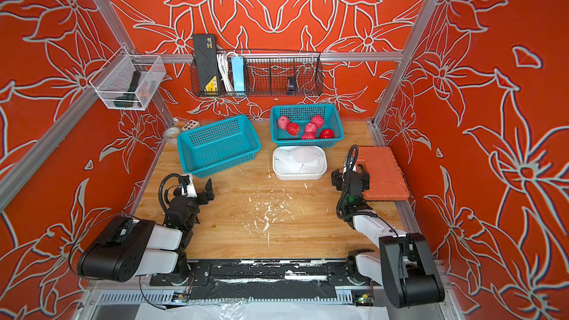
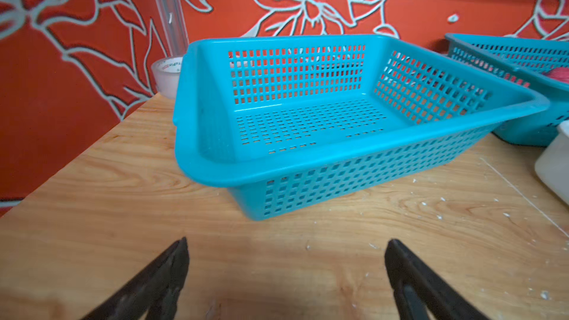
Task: Remove foam nets from apples
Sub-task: Reset both arms
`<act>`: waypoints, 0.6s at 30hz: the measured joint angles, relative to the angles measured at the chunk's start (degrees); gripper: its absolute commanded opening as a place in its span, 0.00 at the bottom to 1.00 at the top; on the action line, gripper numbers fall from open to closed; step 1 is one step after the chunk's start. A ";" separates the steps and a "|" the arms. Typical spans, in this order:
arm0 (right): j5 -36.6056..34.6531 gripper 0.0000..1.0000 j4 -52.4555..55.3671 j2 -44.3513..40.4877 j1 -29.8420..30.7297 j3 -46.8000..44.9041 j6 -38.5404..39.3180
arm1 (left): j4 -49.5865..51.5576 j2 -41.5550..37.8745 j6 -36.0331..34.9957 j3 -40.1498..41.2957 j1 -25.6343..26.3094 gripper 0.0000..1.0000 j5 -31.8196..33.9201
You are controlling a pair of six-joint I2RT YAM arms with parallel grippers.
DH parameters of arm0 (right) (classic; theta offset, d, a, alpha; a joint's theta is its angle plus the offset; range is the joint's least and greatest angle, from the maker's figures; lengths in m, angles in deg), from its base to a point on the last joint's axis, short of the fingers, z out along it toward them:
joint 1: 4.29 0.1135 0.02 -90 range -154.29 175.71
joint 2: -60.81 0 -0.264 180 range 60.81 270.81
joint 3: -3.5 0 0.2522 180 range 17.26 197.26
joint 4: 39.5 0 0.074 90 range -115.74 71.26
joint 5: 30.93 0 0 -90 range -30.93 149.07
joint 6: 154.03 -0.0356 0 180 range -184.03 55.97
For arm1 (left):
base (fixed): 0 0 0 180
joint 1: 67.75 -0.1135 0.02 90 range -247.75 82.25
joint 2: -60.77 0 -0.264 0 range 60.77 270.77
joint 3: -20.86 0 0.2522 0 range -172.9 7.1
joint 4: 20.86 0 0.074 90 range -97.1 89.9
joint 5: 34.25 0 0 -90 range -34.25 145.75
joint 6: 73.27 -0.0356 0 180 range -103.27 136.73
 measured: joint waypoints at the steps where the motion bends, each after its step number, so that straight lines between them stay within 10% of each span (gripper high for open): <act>1: 0.13 0.98 -2.36 0.90 -0.33 -0.94 -0.17 | 0.11 0.20 -0.11 -0.46 0.00 0.97 -0.42; 18: 6.40 0.98 -11.15 12.39 -4.02 -0.96 -0.87 | 4.66 1.90 -1.42 -5.66 0.59 0.97 -3.04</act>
